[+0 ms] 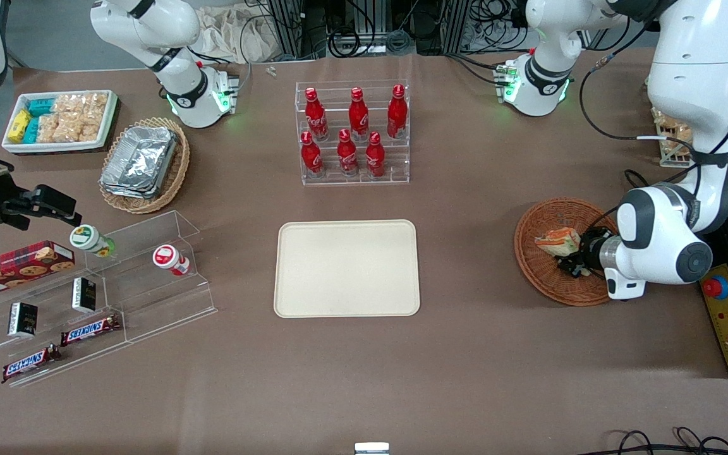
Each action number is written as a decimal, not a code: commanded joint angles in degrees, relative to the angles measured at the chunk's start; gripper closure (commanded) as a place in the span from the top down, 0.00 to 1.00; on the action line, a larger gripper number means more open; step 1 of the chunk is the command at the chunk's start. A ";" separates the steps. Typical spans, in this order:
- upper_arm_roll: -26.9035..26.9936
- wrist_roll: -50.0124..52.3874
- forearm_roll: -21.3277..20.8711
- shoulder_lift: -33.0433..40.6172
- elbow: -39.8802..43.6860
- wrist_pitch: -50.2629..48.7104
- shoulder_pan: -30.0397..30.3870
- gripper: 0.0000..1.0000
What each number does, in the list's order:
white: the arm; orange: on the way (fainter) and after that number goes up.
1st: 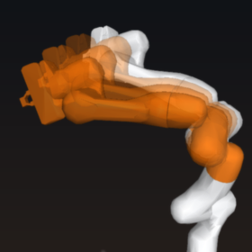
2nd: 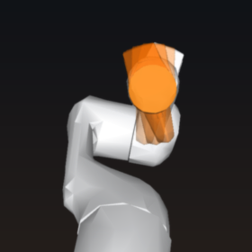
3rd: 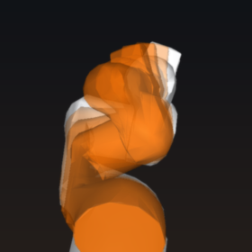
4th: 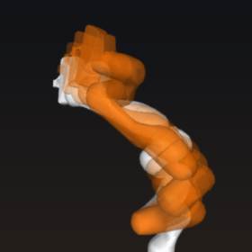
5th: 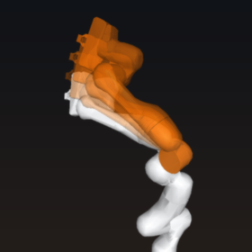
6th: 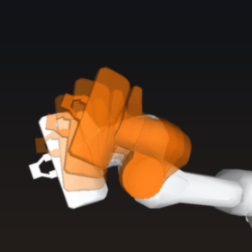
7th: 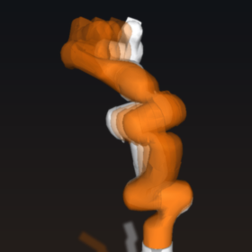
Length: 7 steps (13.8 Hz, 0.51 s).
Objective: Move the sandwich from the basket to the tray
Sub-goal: 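Close the left gripper on the sandwich and lift it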
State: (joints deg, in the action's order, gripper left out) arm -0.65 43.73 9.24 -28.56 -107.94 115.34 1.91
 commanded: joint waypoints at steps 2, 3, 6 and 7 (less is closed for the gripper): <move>-0.32 0.32 0.43 4.37 2.81 -4.30 -0.07 0.00; -0.49 0.13 -0.10 6.73 3.26 -6.16 -0.07 0.00; -2.85 -6.61 -0.19 14.21 3.96 -8.80 -0.33 0.00; -3.74 -8.64 -0.10 16.14 3.96 -8.99 -0.33 0.00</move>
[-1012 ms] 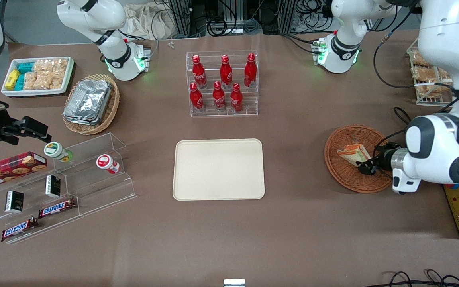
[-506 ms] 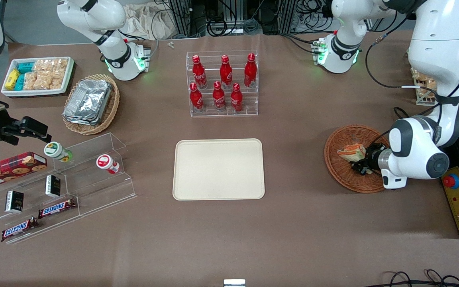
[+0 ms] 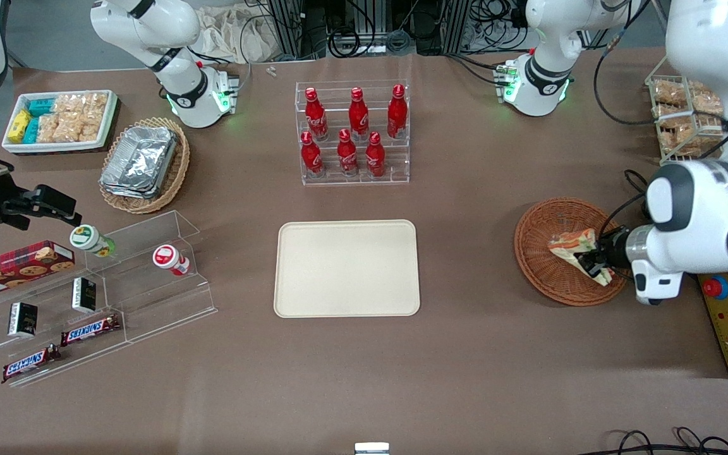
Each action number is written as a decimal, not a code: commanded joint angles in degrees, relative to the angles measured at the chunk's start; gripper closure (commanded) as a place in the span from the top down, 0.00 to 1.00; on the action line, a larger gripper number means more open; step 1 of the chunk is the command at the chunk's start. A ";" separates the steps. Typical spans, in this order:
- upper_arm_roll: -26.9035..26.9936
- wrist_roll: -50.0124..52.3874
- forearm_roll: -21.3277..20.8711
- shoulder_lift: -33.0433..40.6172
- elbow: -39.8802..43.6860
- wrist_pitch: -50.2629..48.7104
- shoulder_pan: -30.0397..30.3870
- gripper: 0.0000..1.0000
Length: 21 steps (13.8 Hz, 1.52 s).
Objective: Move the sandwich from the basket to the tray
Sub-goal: 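Carry the sandwich with the left gripper over the cream tray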
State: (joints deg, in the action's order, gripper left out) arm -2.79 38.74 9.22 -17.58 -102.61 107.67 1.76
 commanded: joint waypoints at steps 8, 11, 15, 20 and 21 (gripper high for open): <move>-27.33 -10.00 -11.05 1.34 3.63 -1.08 -0.27 0.00; -33.07 -9.74 -17.55 -10.85 9.42 2.01 -2.62 0.00; -31.23 -2.81 -23.10 -25.11 20.06 2.45 -11.16 0.00; -30.79 -1.74 -23.46 -31.72 21.57 8.51 -13.01 0.00; -30.79 -1.39 -23.63 -32.68 21.66 9.83 -13.10 0.04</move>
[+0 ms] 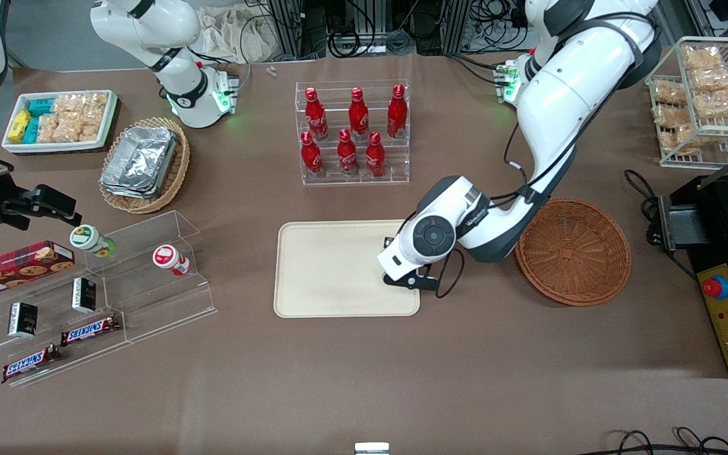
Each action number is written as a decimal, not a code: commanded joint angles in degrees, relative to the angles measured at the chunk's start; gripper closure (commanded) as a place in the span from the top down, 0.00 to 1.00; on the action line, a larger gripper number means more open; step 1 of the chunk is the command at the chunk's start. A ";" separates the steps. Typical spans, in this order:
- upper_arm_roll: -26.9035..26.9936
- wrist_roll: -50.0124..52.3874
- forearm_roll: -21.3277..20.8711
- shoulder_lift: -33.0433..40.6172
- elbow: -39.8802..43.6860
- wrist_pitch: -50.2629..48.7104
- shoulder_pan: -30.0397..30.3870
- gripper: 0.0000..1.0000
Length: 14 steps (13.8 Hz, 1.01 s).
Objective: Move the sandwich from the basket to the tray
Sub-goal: 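Lower the sandwich onto the tray and open the left gripper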
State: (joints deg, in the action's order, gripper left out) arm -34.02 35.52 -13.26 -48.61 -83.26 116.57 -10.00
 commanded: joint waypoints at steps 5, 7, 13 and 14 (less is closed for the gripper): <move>0.36 4.63 -5.63 -1.76 2.13 2.08 -1.78 1.00; 0.27 11.22 -6.86 2.27 1.52 1.12 -1.26 1.00; 0.01 8.88 -0.82 19.84 1.43 -18.64 5.85 1.00; 0.01 6.26 -0.54 21.78 1.43 -20.84 7.78 1.00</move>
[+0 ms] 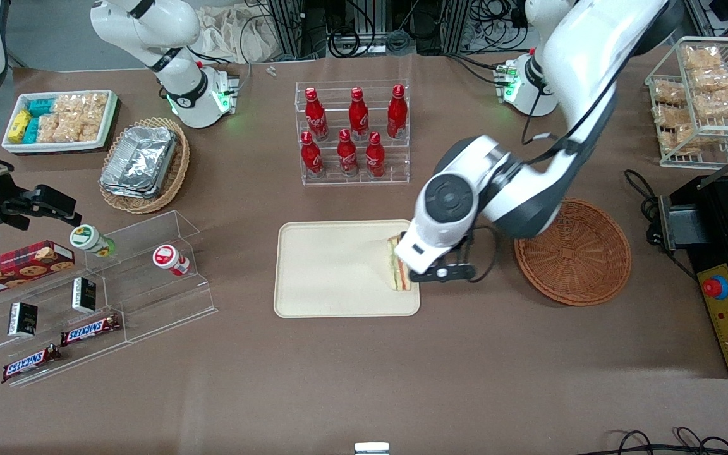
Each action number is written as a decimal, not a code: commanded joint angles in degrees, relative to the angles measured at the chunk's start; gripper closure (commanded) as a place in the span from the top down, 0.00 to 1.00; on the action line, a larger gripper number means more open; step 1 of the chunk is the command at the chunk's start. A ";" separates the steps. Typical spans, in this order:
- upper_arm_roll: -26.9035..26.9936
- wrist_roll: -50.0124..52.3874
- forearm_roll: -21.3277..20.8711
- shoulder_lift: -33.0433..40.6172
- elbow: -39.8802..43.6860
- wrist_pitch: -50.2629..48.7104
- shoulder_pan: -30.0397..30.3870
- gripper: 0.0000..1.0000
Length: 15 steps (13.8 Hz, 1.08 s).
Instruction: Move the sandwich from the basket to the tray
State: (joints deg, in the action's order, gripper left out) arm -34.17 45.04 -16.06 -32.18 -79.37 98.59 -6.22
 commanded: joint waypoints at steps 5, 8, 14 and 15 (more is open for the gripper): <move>0.15 -9.45 7.00 13.18 -2.63 -5.69 12.36 1.00; 1.81 -13.91 11.75 18.01 -2.81 -9.19 16.15 1.00; 23.06 -27.89 19.30 26.98 -4.30 -17.98 10.36 1.00; 25.70 -29.64 19.40 28.65 -5.87 -18.17 8.96 1.00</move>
State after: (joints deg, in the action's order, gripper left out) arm -14.00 18.45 1.82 -8.24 -80.96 80.95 6.26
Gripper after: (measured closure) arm 0.000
